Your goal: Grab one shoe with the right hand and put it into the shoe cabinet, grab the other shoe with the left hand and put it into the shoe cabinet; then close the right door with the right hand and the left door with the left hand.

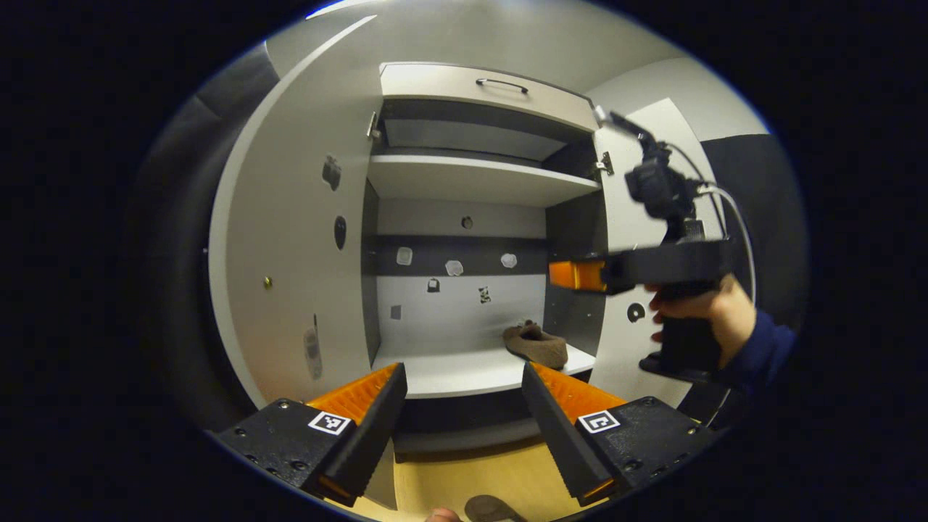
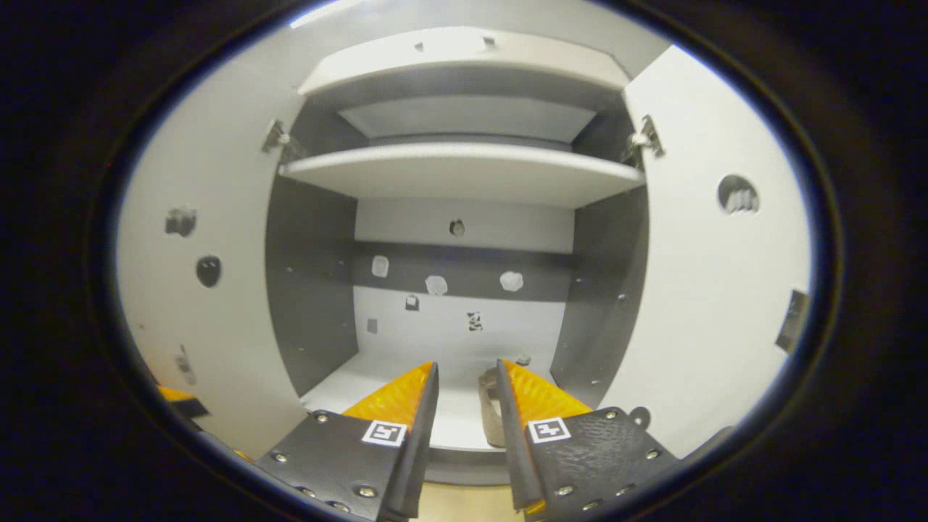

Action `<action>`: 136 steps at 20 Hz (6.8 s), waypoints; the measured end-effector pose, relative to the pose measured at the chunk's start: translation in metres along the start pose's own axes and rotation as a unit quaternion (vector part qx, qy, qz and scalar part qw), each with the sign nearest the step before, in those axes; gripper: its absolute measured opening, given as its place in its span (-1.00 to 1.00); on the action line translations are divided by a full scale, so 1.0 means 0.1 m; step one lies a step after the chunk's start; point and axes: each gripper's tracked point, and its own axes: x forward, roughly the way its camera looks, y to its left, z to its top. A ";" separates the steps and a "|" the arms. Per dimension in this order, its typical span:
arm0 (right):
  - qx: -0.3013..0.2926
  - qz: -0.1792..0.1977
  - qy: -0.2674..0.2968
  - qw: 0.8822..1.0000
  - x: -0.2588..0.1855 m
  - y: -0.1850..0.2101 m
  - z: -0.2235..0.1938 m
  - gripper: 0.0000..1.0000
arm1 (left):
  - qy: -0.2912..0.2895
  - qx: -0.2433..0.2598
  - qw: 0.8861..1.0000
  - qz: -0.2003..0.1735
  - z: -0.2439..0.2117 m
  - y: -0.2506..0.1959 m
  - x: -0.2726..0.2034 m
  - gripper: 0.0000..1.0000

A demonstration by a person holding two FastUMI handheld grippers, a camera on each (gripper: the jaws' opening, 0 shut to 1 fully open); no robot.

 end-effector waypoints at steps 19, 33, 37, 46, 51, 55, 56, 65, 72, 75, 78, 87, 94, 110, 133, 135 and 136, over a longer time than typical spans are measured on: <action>-0.018 -0.039 -0.104 0.994 -1.44 -0.62 0.89 -0.13 | 0.286 -0.082 0.953 -0.055 -3.23 -0.36 -0.52 0.98; -0.019 -0.088 -0.102 0.991 -1.71 -0.89 0.90 -0.13 | 0.423 -0.118 0.898 -0.011 -4.71 -0.25 -0.65 0.79; -0.027 -0.119 -0.102 0.987 -1.85 -1.06 0.86 -0.07 | 0.424 -0.131 0.896 -0.019 -4.73 -0.27 -0.51 0.62; -0.040 -0.167 -0.108 0.979 -2.13 -1.32 0.85 -0.13 | 0.432 -0.123 0.893 -0.013 -4.73 -0.25 -0.36 -0.51; -0.037 -0.169 -0.107 0.979 -2.11 -1.38 0.87 -0.07 | 0.439 -0.040 0.898 -0.004 -4.70 -0.19 -0.34 -0.98; -0.040 -0.172 -0.101 0.979 -2.05 -1.43 0.84 -0.12 | 0.421 -0.035 0.906 -0.003 -4.45 -0.11 -0.24 -0.98; -0.040 -0.170 -0.101 0.979 -2.02 -1.43 0.84 -0.13 | 0.411 -0.037 0.911 -0.001 -4.32 -0.08 -0.18 -0.98; -0.045 -0.155 -0.106 0.981 -1.84 -1.39 0.86 -0.13 | 0.298 -0.063 0.952 -0.008 -2.97 0.01 0.27 -0.99; -0.052 -0.152 -0.110 0.981 -1.75 -1.37 0.82 -0.13 | 0.220 -0.082 0.972 -0.025 -1.81 0.09 0.57 -0.99; -0.051 -0.149 -0.112 0.981 -1.70 -1.34 0.81 -0.12 | 0.184 -0.094 0.978 -0.037 -1.34 0.12 0.77 -0.99; -0.056 -0.149 -0.115 0.981 -1.66 -1.34 0.78 -0.07 | 0.154 -0.099 0.982 -0.045 -1.02 0.15 1.00 -0.99; -0.072 -0.138 -0.118 0.981 -1.63 -1.28 0.73 -0.12 | 0.111 -0.094 0.989 -0.031 -0.53 0.28 1.64 -0.99; -0.073 -0.139 -0.110 0.981 -1.59 -1.25 0.64 -0.07 | 0.100 -0.088 0.991 -0.004 -0.40 0.31 2.49 -1.00; -0.067 -0.151 -0.109 0.980 -1.92 -1.51 0.66 -0.12 | 0.179 -0.061 0.978 0.088 -0.94 0.58 3.62 -0.99; -0.018 -0.144 -0.094 0.985 -1.80 -2.39 0.29 -0.07 | 0.077 -0.019 0.995 0.056 0.29 0.25 2.15 0.82; -0.007 -0.136 -0.081 0.987 -1.72 -2.46 0.18 -0.06 | 0.057 -0.012 0.997 0.049 0.52 0.14 1.87 0.80; -0.001 -0.130 -0.072 0.989 -1.67 -2.48 0.11 0.00 | 0.048 -0.012 0.998 0.046 0.63 0.09 1.74 0.80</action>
